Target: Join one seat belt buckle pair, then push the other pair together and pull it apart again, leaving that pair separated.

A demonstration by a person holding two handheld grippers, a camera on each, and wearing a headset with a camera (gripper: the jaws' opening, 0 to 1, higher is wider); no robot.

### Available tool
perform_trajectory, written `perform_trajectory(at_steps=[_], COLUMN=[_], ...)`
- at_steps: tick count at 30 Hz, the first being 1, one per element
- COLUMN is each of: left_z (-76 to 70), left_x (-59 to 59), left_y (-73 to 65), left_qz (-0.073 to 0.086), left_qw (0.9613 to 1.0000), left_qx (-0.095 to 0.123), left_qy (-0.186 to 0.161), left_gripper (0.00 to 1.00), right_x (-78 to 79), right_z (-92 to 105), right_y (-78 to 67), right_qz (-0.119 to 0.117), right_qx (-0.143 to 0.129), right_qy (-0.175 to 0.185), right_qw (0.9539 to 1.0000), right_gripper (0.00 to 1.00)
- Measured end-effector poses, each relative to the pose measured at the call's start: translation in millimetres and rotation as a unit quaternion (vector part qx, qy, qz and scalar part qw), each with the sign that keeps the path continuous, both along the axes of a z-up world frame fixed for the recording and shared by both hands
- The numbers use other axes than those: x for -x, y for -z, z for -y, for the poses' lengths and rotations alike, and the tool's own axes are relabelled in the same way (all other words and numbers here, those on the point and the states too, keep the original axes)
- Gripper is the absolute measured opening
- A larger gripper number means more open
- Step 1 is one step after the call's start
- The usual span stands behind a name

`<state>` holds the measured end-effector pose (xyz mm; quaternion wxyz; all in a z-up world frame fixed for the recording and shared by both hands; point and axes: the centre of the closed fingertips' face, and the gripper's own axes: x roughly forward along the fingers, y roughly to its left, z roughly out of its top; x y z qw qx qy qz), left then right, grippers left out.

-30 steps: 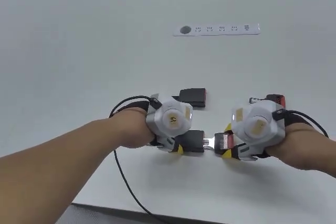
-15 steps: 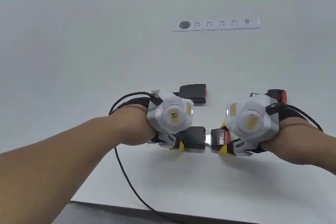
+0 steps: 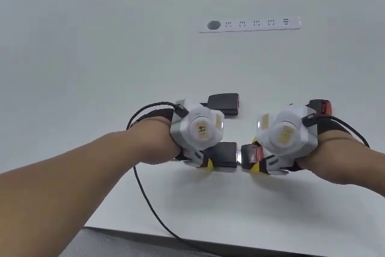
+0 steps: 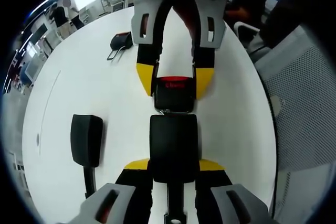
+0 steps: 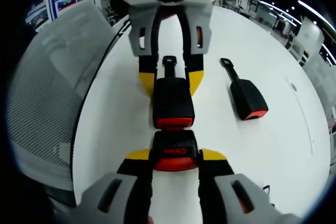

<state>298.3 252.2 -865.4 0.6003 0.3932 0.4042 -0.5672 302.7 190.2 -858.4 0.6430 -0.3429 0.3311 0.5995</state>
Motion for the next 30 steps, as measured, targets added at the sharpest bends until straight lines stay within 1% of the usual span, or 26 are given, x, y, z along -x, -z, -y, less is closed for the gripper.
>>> perform_trajectory(at_steps=[5, 9, 14, 15, 20, 27, 30], left_z=[-0.7, 0.6, -1.4, -0.9, -1.5, -2.8, -2.5], left_x=[-1.1, -0.9, -1.5, -1.6, -1.2, -1.7, -1.9], left_y=[-0.2, -0.1, -0.9, -0.9, -1.0, -0.9, -0.6], left_qz=[-0.002, -0.005, -0.005, -0.005, -0.007, -0.004, -0.006], left_qw=[1.0000, 1.0000, 1.0000, 1.0000, 0.9999, 0.9999, 0.9999], left_qx=[0.003, -0.003, -0.002, -0.003, -0.010, -0.008, -0.009], left_qy=[-0.003, 0.004, 0.000, 0.000, 0.005, -0.004, -0.004], left_gripper=[0.31, 0.31, 0.31, 0.31, 0.31, 0.30, 0.30], right_x=[-0.1, 0.5, 0.2, 0.3, 2.1, 3.1, 3.3], right_z=[0.6, 1.2, 3.1, 4.0, 4.6, 5.2, 4.9], right_y=[0.8, 1.0, 1.8, 0.6, 1.6, 2.3, 3.0], right_qz=[-0.002, -0.001, 0.000, -0.003, -0.002, -0.004, -0.006], right_qx=[0.000, 0.000, 0.000, -0.001, 0.013, 0.011, 0.010], right_qy=[0.007, 0.004, -0.003, -0.002, -0.009, -0.007, -0.007], right_qw=[1.0000, 1.0000, 1.0000, 1.0000, 0.9999, 0.9999, 0.9999], right_gripper=[0.31, 0.32, 0.32, 0.32, 0.32, 0.32, 0.32])
